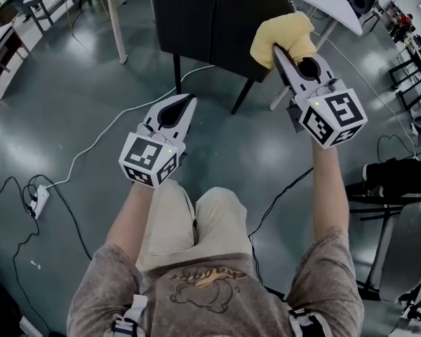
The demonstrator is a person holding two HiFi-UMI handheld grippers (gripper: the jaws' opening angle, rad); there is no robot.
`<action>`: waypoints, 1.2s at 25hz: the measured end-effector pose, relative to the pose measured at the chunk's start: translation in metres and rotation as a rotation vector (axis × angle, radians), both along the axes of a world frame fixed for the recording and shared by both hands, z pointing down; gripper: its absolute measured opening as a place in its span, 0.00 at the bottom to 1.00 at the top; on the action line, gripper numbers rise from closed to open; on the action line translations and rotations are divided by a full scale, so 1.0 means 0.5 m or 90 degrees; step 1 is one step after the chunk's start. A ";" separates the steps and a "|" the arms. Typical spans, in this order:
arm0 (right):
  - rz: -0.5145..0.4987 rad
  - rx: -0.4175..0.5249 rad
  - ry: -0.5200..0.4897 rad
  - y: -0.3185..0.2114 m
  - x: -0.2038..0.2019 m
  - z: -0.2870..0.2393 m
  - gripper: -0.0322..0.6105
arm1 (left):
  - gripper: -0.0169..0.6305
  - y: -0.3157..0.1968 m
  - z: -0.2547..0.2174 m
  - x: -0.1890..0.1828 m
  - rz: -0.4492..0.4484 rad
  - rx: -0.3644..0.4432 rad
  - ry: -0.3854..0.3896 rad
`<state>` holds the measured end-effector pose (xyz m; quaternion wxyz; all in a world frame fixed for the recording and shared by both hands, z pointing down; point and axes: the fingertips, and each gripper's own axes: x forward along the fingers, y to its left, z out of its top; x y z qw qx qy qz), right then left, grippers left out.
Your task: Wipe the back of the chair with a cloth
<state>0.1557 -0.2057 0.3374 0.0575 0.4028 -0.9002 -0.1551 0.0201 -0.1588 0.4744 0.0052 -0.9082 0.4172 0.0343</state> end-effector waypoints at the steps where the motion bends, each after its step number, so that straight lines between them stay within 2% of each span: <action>1: 0.005 0.002 0.012 -0.010 -0.001 -0.003 0.15 | 0.04 -0.002 0.001 -0.002 0.000 -0.001 0.000; 6: 0.030 -0.002 0.059 -0.069 -0.008 -0.009 0.15 | 0.04 -0.005 0.008 -0.013 -0.006 -0.004 0.003; 11: 0.030 -0.013 0.052 -0.112 -0.032 -0.018 0.15 | 0.04 -0.006 0.014 -0.025 -0.008 -0.007 0.004; 21: -0.021 -0.031 0.078 -0.162 -0.155 -0.004 0.15 | 0.04 -0.015 0.028 -0.067 -0.026 -0.011 0.009; 30: -0.055 -0.040 0.051 -0.207 -0.252 0.001 0.15 | 0.04 -0.028 0.053 -0.102 -0.035 -0.022 0.003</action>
